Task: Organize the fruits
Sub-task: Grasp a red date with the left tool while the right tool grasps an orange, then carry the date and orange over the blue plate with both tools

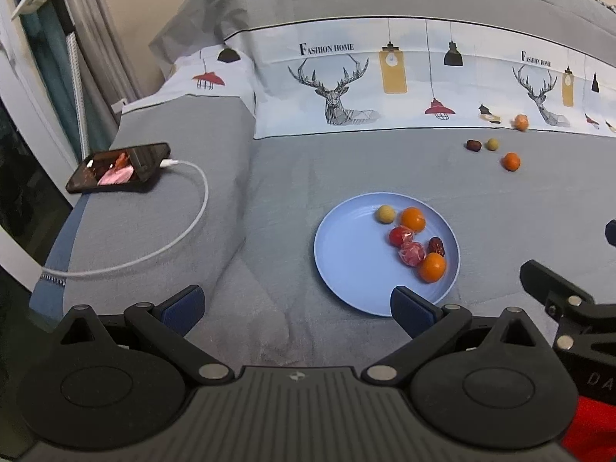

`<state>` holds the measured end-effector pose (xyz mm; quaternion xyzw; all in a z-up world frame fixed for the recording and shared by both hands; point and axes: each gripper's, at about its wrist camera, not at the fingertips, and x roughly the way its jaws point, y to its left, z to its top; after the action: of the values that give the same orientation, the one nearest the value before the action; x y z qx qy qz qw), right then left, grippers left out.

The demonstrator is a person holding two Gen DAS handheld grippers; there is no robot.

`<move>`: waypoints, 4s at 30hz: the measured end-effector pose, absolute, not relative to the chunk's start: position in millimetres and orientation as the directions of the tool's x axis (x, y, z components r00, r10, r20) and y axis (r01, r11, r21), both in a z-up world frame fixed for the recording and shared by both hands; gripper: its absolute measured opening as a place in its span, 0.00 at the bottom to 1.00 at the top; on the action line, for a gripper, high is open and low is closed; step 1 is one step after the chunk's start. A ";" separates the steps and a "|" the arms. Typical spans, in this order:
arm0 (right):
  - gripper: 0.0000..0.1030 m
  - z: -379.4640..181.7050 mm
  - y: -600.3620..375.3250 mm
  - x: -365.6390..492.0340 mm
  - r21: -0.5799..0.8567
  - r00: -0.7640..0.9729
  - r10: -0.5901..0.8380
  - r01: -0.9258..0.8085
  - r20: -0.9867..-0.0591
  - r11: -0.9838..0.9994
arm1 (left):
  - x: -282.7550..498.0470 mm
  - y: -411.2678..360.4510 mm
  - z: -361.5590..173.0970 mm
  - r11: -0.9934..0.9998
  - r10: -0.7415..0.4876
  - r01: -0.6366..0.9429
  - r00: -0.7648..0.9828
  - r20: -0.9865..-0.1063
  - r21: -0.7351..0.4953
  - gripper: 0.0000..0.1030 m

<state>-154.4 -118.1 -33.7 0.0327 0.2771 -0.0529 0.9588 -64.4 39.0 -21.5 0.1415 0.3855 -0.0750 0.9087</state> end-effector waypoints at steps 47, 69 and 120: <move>0.99 -234.5 -383.3 118.7 0.068 0.688 -0.402 0.547 -0.605 0.835 | 272.9 -328.4 -198.0 0.734 -0.279 0.663 0.491 -0.825 0.146 1.00; 0.33 -209.3 -386.1 88.6 0.032 0.690 -0.480 0.588 -0.542 0.808 | 155.9 -230.7 -86.8 0.793 -0.365 0.609 0.440 -0.820 -0.026 0.34; 0.34 -14.8 -95.6 -215.5 0.135 0.796 0.165 -0.105 -0.582 0.985 | -133.9 80.8 26.2 0.954 -0.241 0.296 0.664 -0.708 -0.047 0.34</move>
<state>-215.5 -95.6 -14.8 0.0481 0.3114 0.0711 0.9464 -133.9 80.8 26.2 0.0362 0.3827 -0.1473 0.9113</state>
